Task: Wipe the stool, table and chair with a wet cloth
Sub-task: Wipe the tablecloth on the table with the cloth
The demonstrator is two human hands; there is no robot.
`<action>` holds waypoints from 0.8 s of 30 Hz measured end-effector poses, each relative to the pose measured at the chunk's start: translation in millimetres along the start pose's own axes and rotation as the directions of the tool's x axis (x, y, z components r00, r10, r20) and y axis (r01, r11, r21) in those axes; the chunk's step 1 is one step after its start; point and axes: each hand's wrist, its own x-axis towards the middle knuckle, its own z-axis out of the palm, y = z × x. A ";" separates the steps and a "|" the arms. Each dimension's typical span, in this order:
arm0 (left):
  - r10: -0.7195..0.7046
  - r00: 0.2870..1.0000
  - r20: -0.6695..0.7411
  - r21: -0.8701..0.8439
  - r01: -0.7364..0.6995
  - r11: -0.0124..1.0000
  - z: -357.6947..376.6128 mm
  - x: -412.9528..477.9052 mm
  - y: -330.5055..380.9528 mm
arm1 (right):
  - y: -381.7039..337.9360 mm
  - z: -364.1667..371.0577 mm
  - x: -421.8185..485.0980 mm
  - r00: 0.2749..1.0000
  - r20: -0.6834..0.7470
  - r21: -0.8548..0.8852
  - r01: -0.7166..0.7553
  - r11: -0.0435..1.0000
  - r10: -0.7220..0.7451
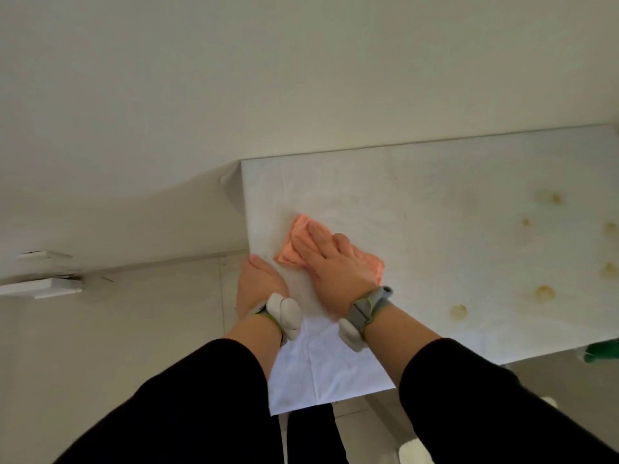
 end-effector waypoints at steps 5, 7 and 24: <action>-0.005 1.000 0.030 0.043 0.004 0.999 -0.6 0.3 -0.4 | 60.7 -32.6 23.4 0.923 -0.130 0.035 -0.361 0.932 0.363; 0.009 1.000 0.028 0.052 -0.010 0.999 -0.2 -0.3 -0.4 | 69.1 -37.7 32.8 0.838 -0.161 0.137 -0.504 0.853 0.521; 0.016 0.999 -0.045 0.102 -0.011 0.995 -2.1 -4.1 3.0 | 124.1 -60.5 2.8 0.773 -0.020 0.168 -0.623 0.764 0.634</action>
